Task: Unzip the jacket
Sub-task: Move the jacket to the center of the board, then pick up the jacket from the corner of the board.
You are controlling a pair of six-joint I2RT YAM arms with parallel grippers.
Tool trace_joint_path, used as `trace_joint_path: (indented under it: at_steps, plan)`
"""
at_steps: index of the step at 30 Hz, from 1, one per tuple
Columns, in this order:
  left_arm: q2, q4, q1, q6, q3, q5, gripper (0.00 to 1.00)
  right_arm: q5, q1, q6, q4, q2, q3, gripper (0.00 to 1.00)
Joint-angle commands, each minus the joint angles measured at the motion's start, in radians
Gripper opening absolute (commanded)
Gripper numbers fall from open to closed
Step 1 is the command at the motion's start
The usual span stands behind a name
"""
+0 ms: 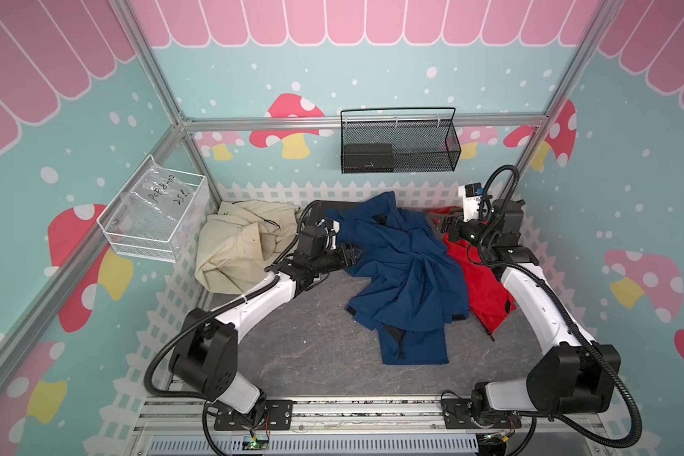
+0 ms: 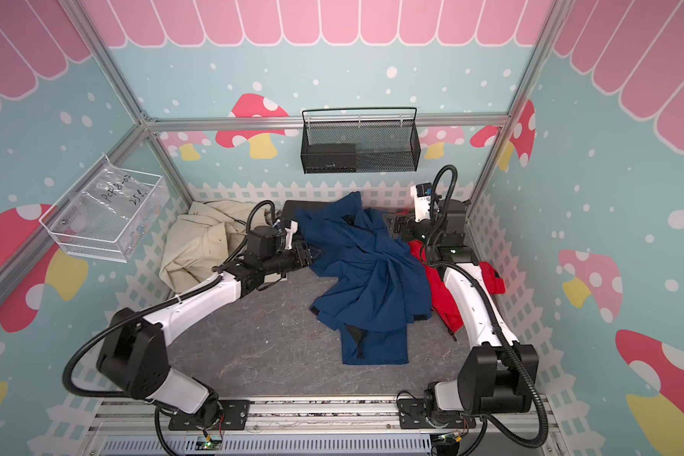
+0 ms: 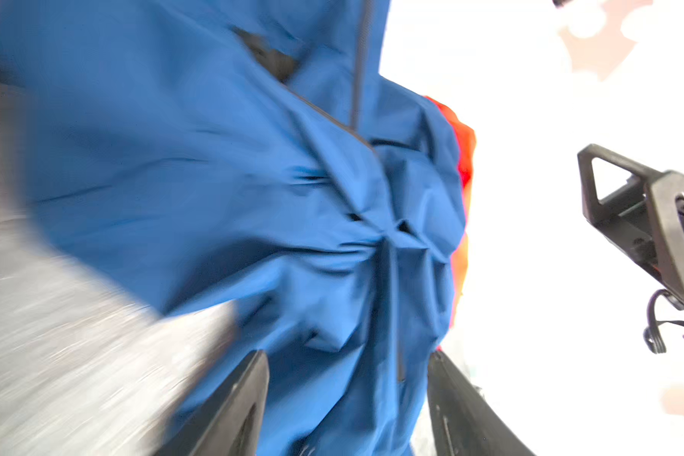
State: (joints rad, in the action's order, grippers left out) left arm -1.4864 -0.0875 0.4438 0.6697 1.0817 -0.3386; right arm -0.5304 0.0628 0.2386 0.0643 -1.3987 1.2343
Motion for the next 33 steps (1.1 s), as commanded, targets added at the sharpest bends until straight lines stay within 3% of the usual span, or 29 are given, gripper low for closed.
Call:
trace_joint_path:
  at_steps: [1,3,8,11,12,17,22,27,33]
  plan:
    - [0.132,-0.193,-0.049,-0.103,-0.064,0.210,0.69,-0.066,0.100,-0.044,0.059,-0.023,-0.022,0.94]
    - [0.209,-0.267,-0.104,-0.102,-0.100,0.289,0.73,-0.042,0.173,-0.032,0.084,-0.054,-0.008,0.93]
    - [0.321,-0.309,-0.292,-0.021,-0.192,0.234,0.80,-0.012,0.270,0.056,0.058,-0.125,0.006,0.92]
    - [0.376,-0.252,-0.382,0.056,-0.261,0.205,0.89,0.008,0.291,0.118,0.036,-0.144,0.005,0.92]
    - [0.388,-0.222,-0.410,0.086,-0.287,0.189,0.98,0.005,0.296,0.132,0.029,-0.149,0.001,0.92]
    - [0.392,-0.102,-0.526,0.166,-0.358,0.143,1.00,0.011,0.308,0.163,-0.009,-0.156,-0.039,0.92]
    - [0.299,-0.046,-0.571,0.178,-0.326,0.163,1.00,0.024,0.308,0.169,-0.014,-0.149,-0.044,0.92]
    - [0.156,0.136,-0.578,0.230,-0.306,0.146,0.95,0.030,0.308,0.168,-0.043,-0.150,-0.059,0.92]
    - [0.039,0.149,-0.586,0.194,-0.237,0.239,0.98,0.032,0.308,0.176,-0.056,-0.152,-0.054,0.93]
